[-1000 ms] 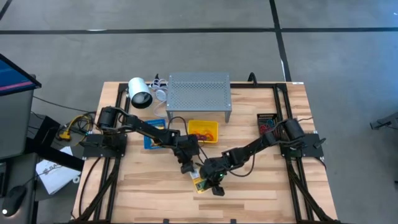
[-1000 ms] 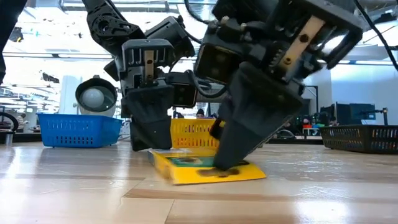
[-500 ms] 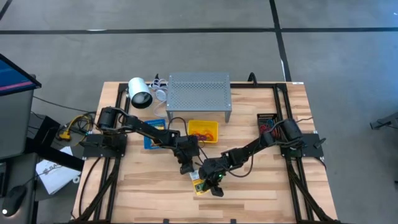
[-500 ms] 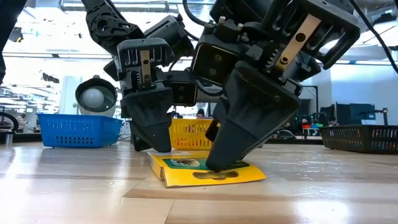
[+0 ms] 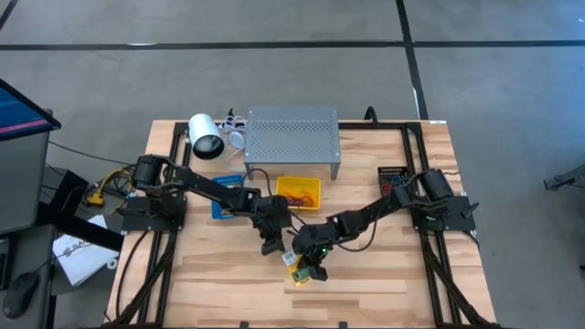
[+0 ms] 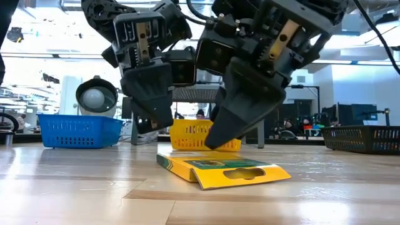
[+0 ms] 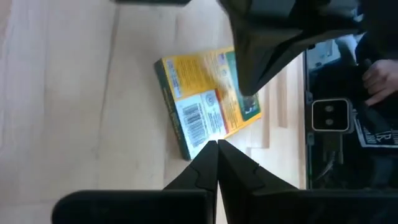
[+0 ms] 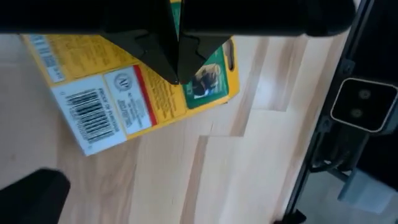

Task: Pick & Place Office Desk Supplies
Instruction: Put the crayon box into the blue bin

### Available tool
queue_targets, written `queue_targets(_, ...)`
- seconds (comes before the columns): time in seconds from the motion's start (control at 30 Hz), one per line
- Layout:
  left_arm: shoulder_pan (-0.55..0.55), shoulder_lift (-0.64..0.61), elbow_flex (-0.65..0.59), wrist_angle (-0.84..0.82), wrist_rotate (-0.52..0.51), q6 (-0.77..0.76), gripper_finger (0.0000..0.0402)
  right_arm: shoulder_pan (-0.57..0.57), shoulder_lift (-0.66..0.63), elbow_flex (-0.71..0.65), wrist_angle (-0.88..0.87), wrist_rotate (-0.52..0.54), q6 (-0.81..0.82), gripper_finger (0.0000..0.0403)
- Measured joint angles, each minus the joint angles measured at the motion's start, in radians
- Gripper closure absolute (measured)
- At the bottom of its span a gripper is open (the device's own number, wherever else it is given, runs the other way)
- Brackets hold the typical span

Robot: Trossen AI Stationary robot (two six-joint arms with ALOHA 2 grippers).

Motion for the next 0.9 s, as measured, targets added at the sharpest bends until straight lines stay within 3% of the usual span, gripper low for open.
queue_targets(0.37, 0.000, 0.000, 0.001, -0.001, 0.032, 0.004, 0.0401, 0.020, -0.071, 0.000, -0.072, 0.011, 0.000, 0.0403)
queue_targets(0.63, -0.038, 0.000, 0.001, 0.008, 0.032, 0.172, 0.0395, 0.031, -0.073, 0.002, -0.194, 0.043, -0.005, 0.0403)
queue_targets(0.9, -0.062, 0.000, 0.001, 0.015, -0.076, 0.255, 0.0400, 0.031, -0.073, 0.002, -0.212, -0.041, -0.023, 0.0378)
